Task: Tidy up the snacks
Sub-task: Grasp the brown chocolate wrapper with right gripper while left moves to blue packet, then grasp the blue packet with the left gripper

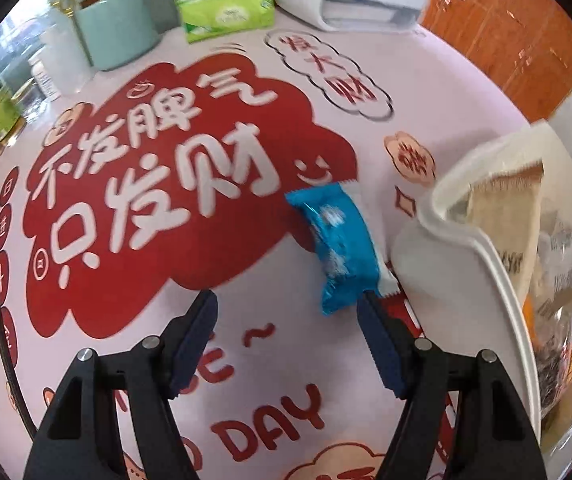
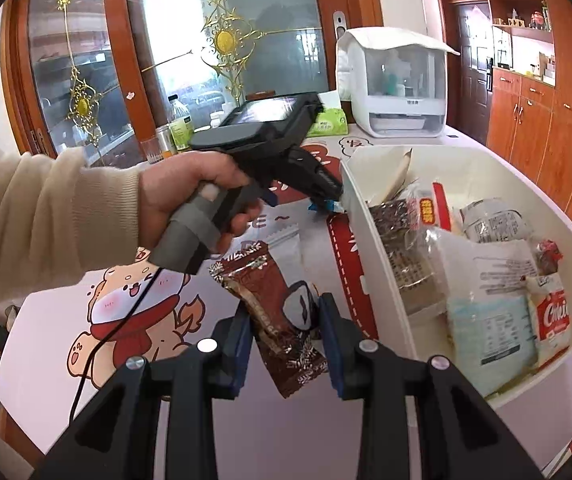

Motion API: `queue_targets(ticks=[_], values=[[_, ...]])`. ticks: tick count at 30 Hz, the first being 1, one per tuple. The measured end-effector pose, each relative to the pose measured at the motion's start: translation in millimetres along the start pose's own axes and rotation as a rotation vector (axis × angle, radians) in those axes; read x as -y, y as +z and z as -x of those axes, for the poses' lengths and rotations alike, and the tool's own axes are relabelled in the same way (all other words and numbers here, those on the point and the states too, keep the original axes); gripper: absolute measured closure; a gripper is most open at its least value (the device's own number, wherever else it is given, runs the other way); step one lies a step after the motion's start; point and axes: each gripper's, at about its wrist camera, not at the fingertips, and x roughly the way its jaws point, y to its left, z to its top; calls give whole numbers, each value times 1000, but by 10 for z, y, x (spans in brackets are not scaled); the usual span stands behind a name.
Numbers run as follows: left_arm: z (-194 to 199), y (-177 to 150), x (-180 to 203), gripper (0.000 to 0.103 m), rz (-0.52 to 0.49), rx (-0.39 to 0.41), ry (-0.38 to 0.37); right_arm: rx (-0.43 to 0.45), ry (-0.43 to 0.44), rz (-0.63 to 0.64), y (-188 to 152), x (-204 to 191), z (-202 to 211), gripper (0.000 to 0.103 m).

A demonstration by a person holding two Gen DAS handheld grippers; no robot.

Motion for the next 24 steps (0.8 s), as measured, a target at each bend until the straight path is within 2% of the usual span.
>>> queue_targets(ticks=[4, 9, 14, 22, 24], values=[[-40, 97, -45, 32, 63, 5, -15, 25, 14, -12, 50, 74, 73, 71], [-140, 154, 28, 35, 69, 24, 4, 77, 11, -21, 158, 166, 209, 71], [-180, 177, -35, 34, 116, 44, -19, 114, -13, -23, 244, 259, 299, 71], [-224, 268, -76, 33, 123, 68, 3, 111, -38, -39, 277, 391, 292, 71], [-223, 274, -79, 37, 127, 74, 2, 110, -45, -45, 267, 410, 290, 71]])
